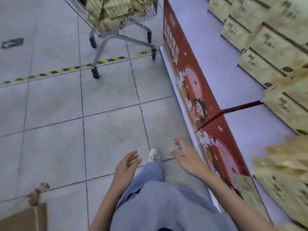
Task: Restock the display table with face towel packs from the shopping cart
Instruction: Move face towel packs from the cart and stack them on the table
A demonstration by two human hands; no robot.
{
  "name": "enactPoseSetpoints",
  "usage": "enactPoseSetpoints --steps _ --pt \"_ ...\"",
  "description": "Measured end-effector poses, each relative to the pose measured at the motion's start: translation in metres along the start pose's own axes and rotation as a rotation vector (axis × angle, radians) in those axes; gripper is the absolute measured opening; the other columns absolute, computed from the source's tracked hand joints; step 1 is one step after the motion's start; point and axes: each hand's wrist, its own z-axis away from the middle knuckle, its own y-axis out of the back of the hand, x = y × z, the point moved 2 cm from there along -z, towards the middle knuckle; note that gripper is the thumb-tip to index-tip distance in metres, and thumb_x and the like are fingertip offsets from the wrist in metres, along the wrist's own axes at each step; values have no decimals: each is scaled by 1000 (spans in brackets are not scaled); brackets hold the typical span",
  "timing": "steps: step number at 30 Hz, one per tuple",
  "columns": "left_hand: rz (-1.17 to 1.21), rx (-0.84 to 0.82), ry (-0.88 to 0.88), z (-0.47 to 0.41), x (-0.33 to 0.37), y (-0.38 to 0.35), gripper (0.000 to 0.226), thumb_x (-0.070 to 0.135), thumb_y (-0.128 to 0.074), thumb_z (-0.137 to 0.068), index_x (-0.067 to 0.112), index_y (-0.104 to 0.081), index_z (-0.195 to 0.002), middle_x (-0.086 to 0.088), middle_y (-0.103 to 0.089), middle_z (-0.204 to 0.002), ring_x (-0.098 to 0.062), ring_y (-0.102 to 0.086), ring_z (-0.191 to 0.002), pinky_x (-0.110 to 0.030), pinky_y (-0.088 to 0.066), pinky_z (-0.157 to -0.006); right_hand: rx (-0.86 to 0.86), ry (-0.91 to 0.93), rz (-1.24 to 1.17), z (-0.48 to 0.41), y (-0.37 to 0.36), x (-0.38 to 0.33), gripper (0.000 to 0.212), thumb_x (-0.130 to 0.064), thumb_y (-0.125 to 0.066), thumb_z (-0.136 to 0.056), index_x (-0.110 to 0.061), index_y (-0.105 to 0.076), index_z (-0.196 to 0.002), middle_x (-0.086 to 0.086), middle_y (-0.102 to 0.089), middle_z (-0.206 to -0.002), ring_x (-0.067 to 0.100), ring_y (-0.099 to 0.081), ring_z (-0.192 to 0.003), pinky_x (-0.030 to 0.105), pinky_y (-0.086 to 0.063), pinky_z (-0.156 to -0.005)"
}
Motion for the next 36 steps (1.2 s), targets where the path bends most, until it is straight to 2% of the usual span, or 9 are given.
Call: enactPoseSetpoints --steps 2,8,13,16,21,24,27,30,36 --pt "6 24 -3 -23 13 14 28 17 -57 -93 17 -56 -122 -4 -62 -118 -9 -56 -103 -8 -39 -75 -13 11 15 -29 3 -20 47 -35 -48 -96 -20 -37 -139 1 -48 -135 18 -48 -121 36 -39 -102" --pt "-17 15 -64 -97 73 46 35 24 -55 -95 18 -52 -129 0 -59 -125 -9 -54 -106 -18 -36 -86 -17 27 26 -99 16 -63 47 -36 -47 -96 -21 -38 -139 -1 -51 -131 17 -51 -117 36 -39 -102" --pt "-26 -2 -99 -160 129 61 39 28 -54 -95 19 -49 -133 0 -57 -128 -9 -53 -107 -20 -36 -88 -22 -28 4 -149 37 -80 46 -32 -49 -96 -20 -38 -139 0 -51 -129 15 -51 -114 26 -37 -97" --pt "-21 -9 -108 -203 161 66 40 28 -55 -94 18 -49 -133 0 -57 -128 -8 -52 -108 -19 -35 -88 -44 -23 3 -189 51 -91 45 -29 -48 -97 -18 -38 -139 -7 -49 -122 12 -50 -113 21 -34 -92" --pt "6 18 -105 -279 212 80 40 28 -56 -94 19 -50 -132 0 -56 -130 -7 -53 -110 -19 -36 -89 -98 12 18 -279 77 -121 44 -31 -48 -96 -17 -40 -137 -2 -52 -127 14 -52 -114 24 -38 -93" --pt "49 70 -70 -310 242 95 37 28 -55 -94 21 -50 -130 2 -57 -128 -6 -53 -108 -13 -37 -84 -124 17 57 -335 99 -151 48 -33 -48 -96 -16 -37 -139 4 -52 -130 18 -54 -112 24 -39 -93" --pt "117 151 -41 -335 264 114 32 26 -56 -94 25 -51 -126 3 -57 -127 -5 -53 -108 -5 -37 -77 -173 81 83 -392 118 -190 47 -29 -48 -97 -16 -35 -140 2 -51 -129 11 -57 -100 14 -40 -86" --pt "182 224 4 -354 275 133 33 23 -55 -95 22 -51 -128 1 -57 -128 -7 -54 -109 -4 -38 -75 -205 141 125 -442 129 -228 48 -29 -48 -96 -15 -35 -140 7 -51 -130 14 -52 -104 22 -38 -90" --pt "256 305 81 -400 290 162 32 20 -56 -94 21 -53 -126 -3 -59 -126 -7 -54 -106 -3 -40 -70 -246 210 161 -523 137 -289 48 -32 -48 -96 -15 -35 -140 7 -51 -130 20 -52 -112 28 -38 -93"
